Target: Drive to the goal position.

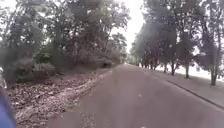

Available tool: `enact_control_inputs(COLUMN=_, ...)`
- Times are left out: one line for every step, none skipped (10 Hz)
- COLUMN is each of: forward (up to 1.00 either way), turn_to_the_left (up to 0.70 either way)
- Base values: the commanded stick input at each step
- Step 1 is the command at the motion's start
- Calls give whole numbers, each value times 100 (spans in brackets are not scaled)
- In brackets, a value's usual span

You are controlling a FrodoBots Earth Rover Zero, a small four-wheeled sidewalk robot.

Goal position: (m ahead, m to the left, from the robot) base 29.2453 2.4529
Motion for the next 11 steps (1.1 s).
enact_control_inputs(forward=70, turn_to_the_left=-35)
enact_control_inputs(forward=70, turn_to_the_left=-35)
enact_control_inputs(forward=70, turn_to_the_left=-35)
enact_control_inputs(forward=70, turn_to_the_left=-35)
enact_control_inputs(forward=70, turn_to_the_left=-31)
enact_control_inputs(forward=70, turn_to_the_left=-9)
enact_control_inputs(forward=70, turn_to_the_left=-4)
enact_control_inputs(forward=70, turn_to_the_left=-2)
enact_control_inputs(forward=70, turn_to_the_left=-1)
enact_control_inputs(forward=70, turn_to_the_left=-1)
enact_control_inputs(forward=70, turn_to_the_left=-1)
